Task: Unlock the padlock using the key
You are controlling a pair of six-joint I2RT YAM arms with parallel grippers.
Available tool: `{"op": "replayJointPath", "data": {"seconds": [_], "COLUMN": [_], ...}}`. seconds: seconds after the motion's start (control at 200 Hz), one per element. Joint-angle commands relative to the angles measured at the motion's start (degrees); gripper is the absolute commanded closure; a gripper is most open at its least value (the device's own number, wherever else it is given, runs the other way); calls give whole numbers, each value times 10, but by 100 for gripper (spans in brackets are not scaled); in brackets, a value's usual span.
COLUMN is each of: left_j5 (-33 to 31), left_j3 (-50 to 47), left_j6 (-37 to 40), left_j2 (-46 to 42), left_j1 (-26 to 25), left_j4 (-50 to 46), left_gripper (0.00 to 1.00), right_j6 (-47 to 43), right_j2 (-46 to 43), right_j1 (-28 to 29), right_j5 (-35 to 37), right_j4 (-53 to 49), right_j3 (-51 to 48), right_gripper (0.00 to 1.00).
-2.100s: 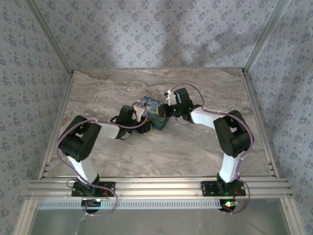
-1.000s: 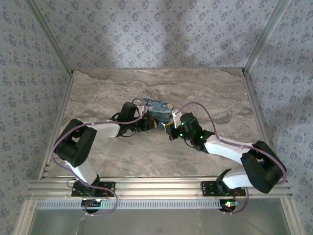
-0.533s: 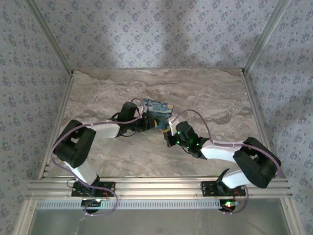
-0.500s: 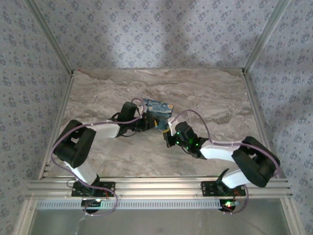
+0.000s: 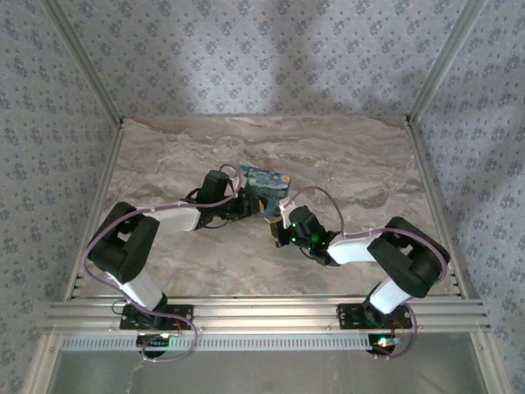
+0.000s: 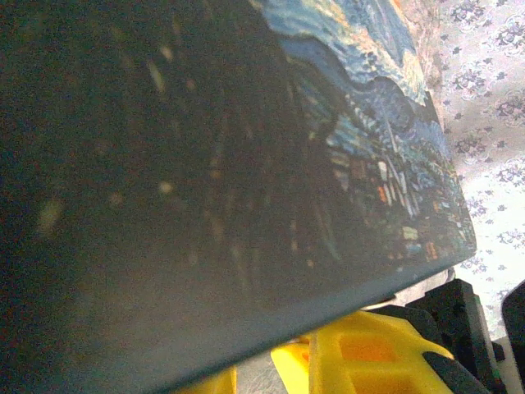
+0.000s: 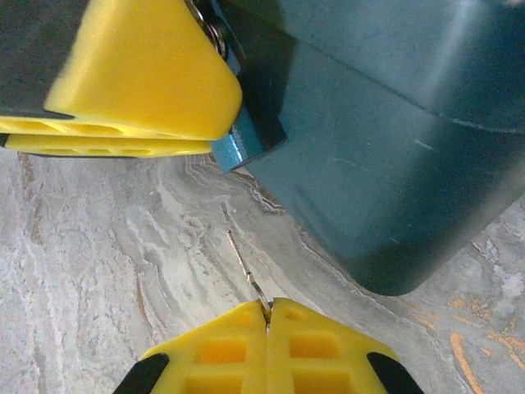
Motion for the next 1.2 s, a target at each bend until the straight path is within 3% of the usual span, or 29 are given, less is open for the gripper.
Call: {"op": "replayJointPath", "data": {"seconds": [0.0, 1.194], "left_j5": [10, 11], "left_j3": [2, 2], "left_j6": [-5, -7], "left_j2": [-24, -22], "left_j1": [-4, -5], "left_j4": [13, 16], "left_gripper": [77, 77], "right_j6": [15, 24], "right_j2": [4, 23], "right_j1": [3, -10], "right_j5": [17, 28], "right_j4": [31, 55], "right_j3": [6, 20], "right_gripper": [100, 100]}}
